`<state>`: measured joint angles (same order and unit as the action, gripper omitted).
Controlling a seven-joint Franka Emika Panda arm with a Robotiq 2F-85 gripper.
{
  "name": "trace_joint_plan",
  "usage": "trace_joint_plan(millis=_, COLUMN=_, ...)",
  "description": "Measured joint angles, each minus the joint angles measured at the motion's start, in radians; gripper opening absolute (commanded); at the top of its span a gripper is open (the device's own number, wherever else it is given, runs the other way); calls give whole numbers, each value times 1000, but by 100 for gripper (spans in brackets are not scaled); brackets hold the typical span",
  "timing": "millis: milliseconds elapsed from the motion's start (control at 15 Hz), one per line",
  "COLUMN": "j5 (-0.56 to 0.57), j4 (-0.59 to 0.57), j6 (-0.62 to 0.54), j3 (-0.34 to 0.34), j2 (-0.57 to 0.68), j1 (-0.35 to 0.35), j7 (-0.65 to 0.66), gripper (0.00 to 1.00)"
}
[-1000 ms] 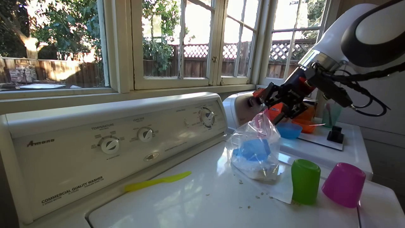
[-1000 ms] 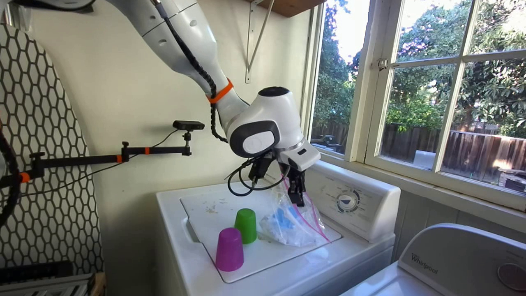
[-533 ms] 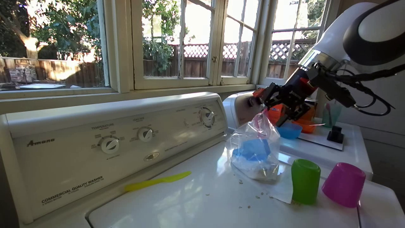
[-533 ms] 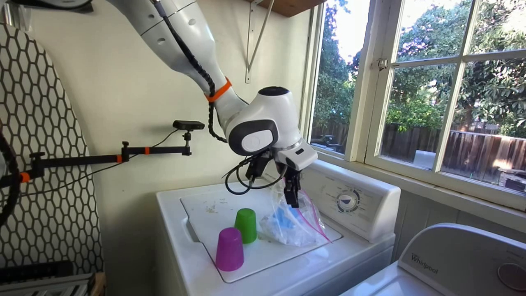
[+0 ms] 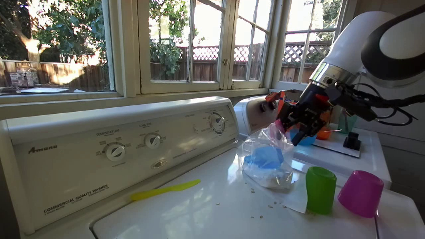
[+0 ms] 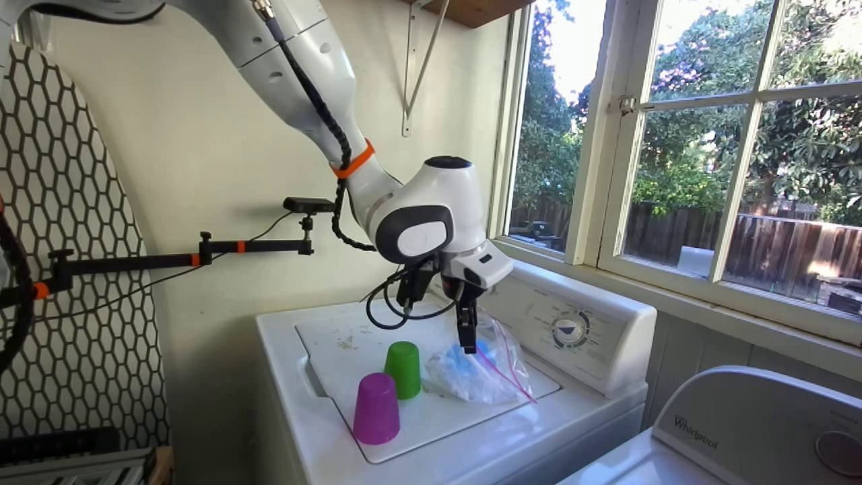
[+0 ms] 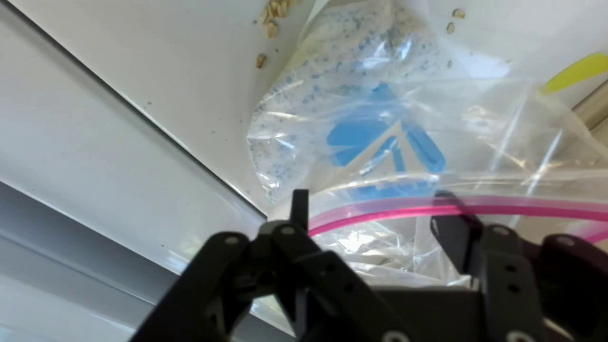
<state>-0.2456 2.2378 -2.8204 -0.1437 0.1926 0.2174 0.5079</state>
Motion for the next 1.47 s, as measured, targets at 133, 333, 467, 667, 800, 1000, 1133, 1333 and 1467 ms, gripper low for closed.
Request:
trace_joint_plan(millis=133, j5=26, j4=0, j6=0, j3=0, j2=13, j1=3, j7=-6, gripper=45)
trace_joint_plan(millis=333, j5=45, j4=-3, j6=0, j3=0, j2=33, j1=11, j7=-29, gripper=76)
trace_joint_plan(millis=467, j5=45, j4=-9, j6=-5, j3=-3, j2=44, j1=16, j7=-49, gripper=89)
trace_joint_plan(millis=667, j5=45, j4=-15, j6=-25, j3=-12, j2=51, j1=21, j7=-79, gripper=100)
trace_joint_plan(millis=800, j5=45, j4=-16, j6=-39, j3=-17, j2=52, j1=26, j7=-98, gripper=100)
trace_joint_plan(millis=1000, j5=46, j4=-17, j6=-62, j3=-23, j2=60, j1=35, j7=-126, gripper=95)
trace_joint_plan(millis=1133, j5=47, j4=-19, j6=-71, j3=-27, j2=71, j1=39, j7=-148, gripper=90)
trace_joint_plan(millis=1333, j5=66, j4=-22, j6=-93, j3=-26, j2=92, j1=44, j7=-172, gripper=85)
trace_joint_plan(millis=1467, j5=92, j4=-27, j6=-106, j3=-18, j2=107, j1=50, j7=-179, gripper=85)
